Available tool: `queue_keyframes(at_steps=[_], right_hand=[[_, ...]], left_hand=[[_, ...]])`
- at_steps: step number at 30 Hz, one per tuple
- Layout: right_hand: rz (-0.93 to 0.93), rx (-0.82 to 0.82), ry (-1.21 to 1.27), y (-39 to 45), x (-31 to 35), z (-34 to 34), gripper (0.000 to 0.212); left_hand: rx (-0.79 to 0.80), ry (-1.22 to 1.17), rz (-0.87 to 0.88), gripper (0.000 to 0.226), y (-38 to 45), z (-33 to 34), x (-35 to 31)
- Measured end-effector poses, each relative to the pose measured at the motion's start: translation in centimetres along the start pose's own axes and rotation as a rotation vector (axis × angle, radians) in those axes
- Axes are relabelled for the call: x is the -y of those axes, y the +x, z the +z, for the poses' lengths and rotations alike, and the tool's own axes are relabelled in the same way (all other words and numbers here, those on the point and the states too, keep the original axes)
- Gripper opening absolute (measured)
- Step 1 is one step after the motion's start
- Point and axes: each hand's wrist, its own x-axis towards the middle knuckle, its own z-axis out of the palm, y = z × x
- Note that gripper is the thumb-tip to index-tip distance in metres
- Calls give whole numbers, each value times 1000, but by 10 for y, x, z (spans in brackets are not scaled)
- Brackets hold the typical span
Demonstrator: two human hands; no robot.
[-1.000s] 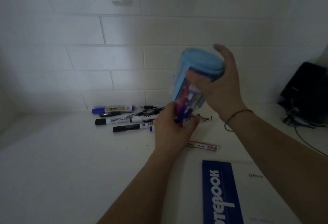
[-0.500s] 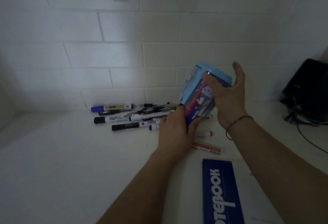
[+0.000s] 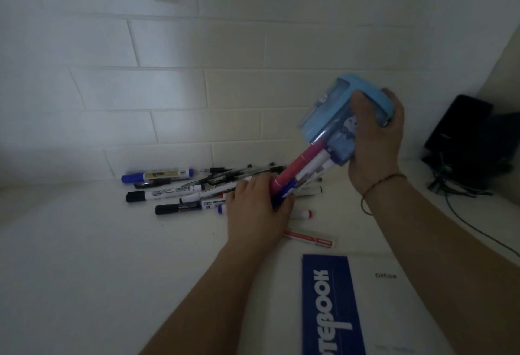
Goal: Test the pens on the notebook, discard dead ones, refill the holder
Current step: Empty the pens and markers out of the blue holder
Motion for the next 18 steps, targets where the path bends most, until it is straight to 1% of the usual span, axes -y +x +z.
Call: queue_keyframes(at_steps=[2,5,6,7,8,9,10,11,12,13,14,15,18], right_hand=[[-57,-37,-3,6,2,-4,87],[-158,-34,-140,11,8,-10,66],[-162,-51,-145,12,9,-13,61],[-142,-95,-95,12,10,-17,57],[-89,-139,-2,12,12,-21,58],[8,-176,101,11,14,-25,70],[161,-175,170,10,17,-29,85],[318,-139,194,5,20,-34,91],[451,-87,174,-2,22,-41,81],[554,-50,157,-10,22,-48,64],[623,-42,155,-19,21,-55,51],[672,-39,153,-27,20,-63,46],[727,-7,188,-46,31,-86,49]], left_hand=[[-6,49,0,43,1,0,1],[53,106,19,62,0,-2,-2],[73,114,25,68,-1,-4,-4],[84,116,33,72,-2,-5,-5],[87,119,45,74,-3,-6,-5],[83,125,62,75,-3,-7,-6],[79,129,85,75,-4,-8,-7],[76,123,112,75,-4,-9,-9],[77,101,145,75,-5,-10,-12],[81,72,184,75,-6,-10,-14],[85,55,233,75,-8,-9,-16],[83,57,291,72,-10,-9,-19],[43,47,463,50,-14,-8,-28]])
